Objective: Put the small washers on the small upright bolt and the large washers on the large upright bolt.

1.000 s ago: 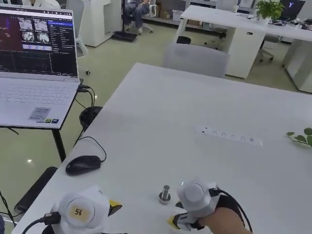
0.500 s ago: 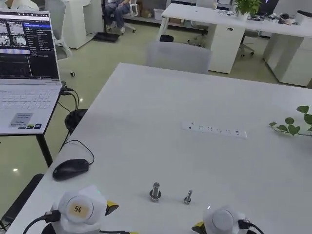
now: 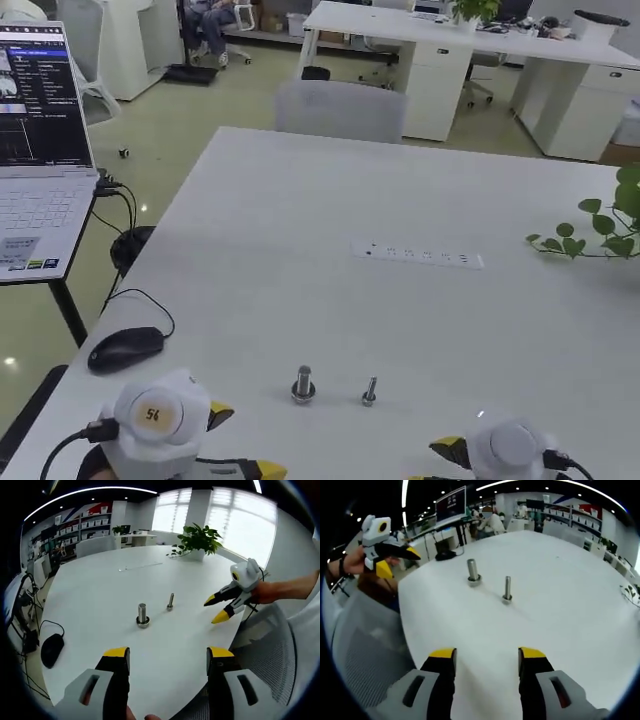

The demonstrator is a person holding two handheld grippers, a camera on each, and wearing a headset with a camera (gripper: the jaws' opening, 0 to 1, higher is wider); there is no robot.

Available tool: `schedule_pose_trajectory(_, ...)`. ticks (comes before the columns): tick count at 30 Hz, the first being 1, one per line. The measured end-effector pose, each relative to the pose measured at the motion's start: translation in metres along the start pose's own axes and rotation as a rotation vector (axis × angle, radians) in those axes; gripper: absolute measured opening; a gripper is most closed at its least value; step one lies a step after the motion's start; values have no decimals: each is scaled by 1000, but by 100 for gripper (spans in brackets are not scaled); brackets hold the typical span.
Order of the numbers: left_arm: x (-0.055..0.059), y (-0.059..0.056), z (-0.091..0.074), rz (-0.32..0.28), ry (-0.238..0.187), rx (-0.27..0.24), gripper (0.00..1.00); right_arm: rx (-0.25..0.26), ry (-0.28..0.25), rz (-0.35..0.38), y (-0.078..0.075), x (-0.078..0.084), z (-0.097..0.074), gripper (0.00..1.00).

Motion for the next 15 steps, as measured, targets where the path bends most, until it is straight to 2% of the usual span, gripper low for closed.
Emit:
schedule_pose_trajectory(9,0,-1,0,-9,-12,-8,62,14,-42,27,0,0,-5,57)
schedule_pose_trajectory(15,3,-3,1,-21,-22,-11,62,19,-38,25,0,1,-7,57)
Point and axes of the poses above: the centre of the closed fingertips' face, and the gripper's own axes: z roughly forward along the fingers, y roughly to its left, x roughly out of its underside, the point moved 6 cm from there along -z, roughly backward along the fingers, and after that the axes turned 6 degrees about -y, right-handed, at the moved point
